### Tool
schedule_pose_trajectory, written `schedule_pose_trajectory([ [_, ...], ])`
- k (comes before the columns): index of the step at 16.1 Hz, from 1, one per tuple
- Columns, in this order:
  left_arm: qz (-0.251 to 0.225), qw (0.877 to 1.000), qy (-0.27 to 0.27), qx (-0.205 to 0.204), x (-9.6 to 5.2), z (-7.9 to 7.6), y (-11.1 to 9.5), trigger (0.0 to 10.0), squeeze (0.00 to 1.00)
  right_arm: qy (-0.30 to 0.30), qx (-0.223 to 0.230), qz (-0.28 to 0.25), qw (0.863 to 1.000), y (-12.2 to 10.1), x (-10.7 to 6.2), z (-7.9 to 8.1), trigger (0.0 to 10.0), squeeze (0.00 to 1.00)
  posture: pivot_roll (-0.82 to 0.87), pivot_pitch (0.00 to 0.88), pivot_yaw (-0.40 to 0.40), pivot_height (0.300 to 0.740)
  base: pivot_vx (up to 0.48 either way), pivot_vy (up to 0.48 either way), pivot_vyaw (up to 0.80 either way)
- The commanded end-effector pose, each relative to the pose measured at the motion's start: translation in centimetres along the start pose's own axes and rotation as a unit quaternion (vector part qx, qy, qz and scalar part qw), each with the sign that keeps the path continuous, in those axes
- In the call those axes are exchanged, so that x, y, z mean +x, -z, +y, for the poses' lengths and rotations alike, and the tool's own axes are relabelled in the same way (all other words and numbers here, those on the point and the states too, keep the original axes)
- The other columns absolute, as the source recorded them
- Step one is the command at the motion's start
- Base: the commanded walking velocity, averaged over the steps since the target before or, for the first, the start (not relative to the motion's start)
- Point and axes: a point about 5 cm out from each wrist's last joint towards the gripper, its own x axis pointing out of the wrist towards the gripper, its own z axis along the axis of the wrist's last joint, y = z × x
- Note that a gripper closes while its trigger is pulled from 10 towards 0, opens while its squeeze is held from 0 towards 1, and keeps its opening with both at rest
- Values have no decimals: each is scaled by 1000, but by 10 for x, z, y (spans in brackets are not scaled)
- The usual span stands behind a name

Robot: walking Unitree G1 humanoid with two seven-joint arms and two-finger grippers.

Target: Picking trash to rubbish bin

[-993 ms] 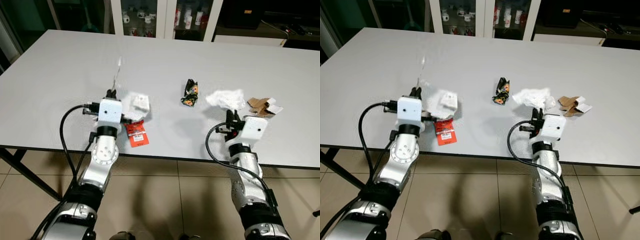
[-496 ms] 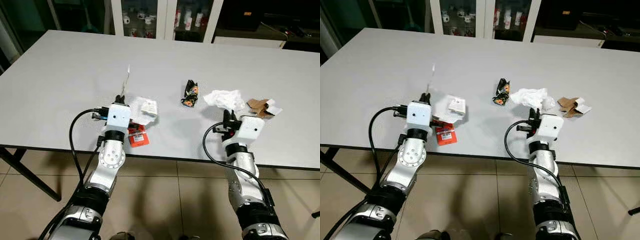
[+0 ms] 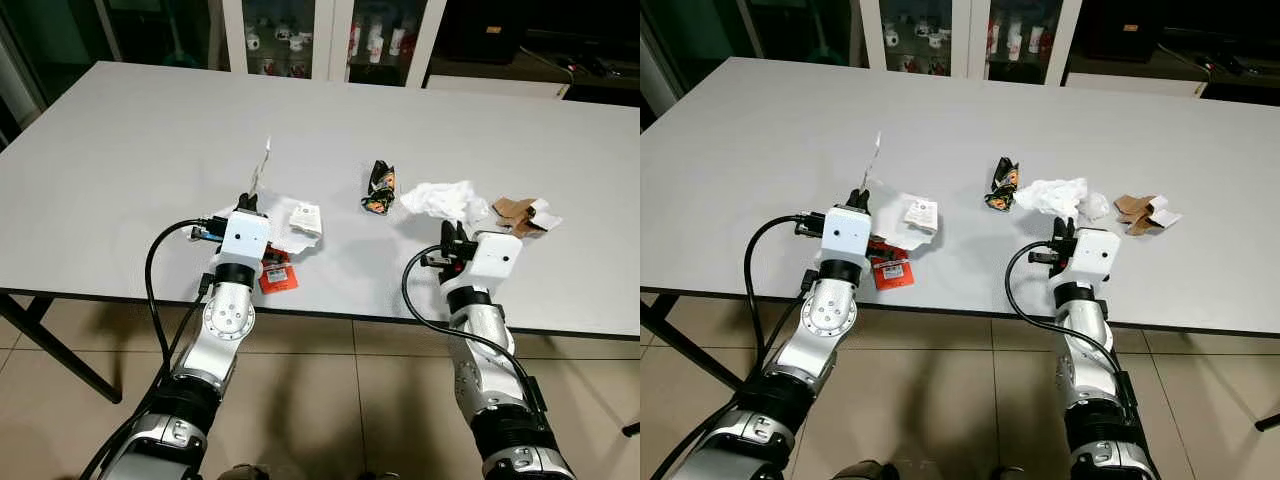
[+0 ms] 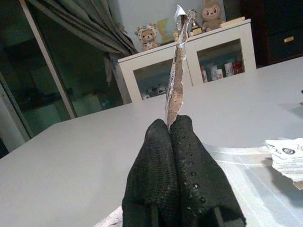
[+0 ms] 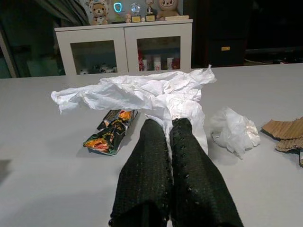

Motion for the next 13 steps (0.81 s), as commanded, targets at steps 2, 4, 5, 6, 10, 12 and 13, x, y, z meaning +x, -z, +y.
schedule_pose_trajectory([
  [2,-10,1000,14,7,0,-4,-5,10000,0,-1,-5,-1,1000,-2,0,-1,10000,0,-20,35,-47,740,-300,0,0],
  [4,-12,1000,12,8,1,-4,-6,10000,0,-3,-2,-3,1000,-3,0,-1,10000,0,-19,37,-49,740,-324,0,0],
  [5,-12,1000,11,8,1,-4,-6,10000,0,-4,-2,-3,1000,-4,1,0,10000,0,-18,38,-51,740,-326,0,0],
  [6,-11,1000,11,8,1,-4,-6,10000,0,-6,-2,-2,1000,-3,1,0,10000,0,-19,40,-52,740,-322,0,0],
  [10,-9,1000,8,7,1,-4,-6,10000,0,-11,-2,-1,1000,-4,2,2,10000,0,-24,38,-57,740,-319,0,0],
  [12,-8,1000,8,8,1,-4,-5,10000,0,-12,-2,0,1000,-4,1,2,10000,0,-25,38,-57,740,-307,0,0],
  [13,-8,1000,10,8,1,-4,-6,10000,0,-11,-3,1,1000,-3,1,2,10000,0,-25,38,-57,740,-304,0,0],
])
